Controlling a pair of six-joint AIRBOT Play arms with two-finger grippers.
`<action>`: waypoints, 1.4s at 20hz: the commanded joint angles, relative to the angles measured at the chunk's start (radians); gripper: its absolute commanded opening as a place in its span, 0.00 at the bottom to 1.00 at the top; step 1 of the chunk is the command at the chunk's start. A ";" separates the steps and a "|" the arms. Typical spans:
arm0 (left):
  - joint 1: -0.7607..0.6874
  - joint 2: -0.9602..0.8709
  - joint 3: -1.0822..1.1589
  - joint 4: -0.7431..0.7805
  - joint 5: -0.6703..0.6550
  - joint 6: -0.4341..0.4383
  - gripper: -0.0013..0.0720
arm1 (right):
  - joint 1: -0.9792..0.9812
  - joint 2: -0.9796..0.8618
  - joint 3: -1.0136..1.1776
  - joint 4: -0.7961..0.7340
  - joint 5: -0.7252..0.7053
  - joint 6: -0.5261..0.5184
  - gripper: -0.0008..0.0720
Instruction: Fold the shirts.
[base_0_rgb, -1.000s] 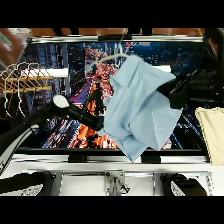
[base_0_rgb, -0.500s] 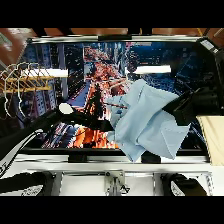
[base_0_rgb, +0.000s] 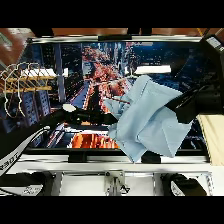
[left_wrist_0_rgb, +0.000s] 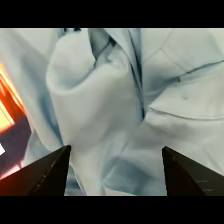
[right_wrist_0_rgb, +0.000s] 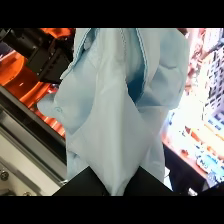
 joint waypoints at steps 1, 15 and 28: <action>-0.004 -0.045 0.012 -0.047 0.040 0.096 0.95 | 0.000 0.001 0.000 -0.002 -0.033 0.007 0.11; -0.063 -0.108 0.179 -0.129 -0.094 0.131 0.08 | 0.000 0.001 0.000 0.003 -0.010 0.040 0.11; 0.388 0.126 0.179 0.269 -0.183 -0.082 0.08 | 0.000 0.001 0.000 0.204 -0.134 -0.017 0.11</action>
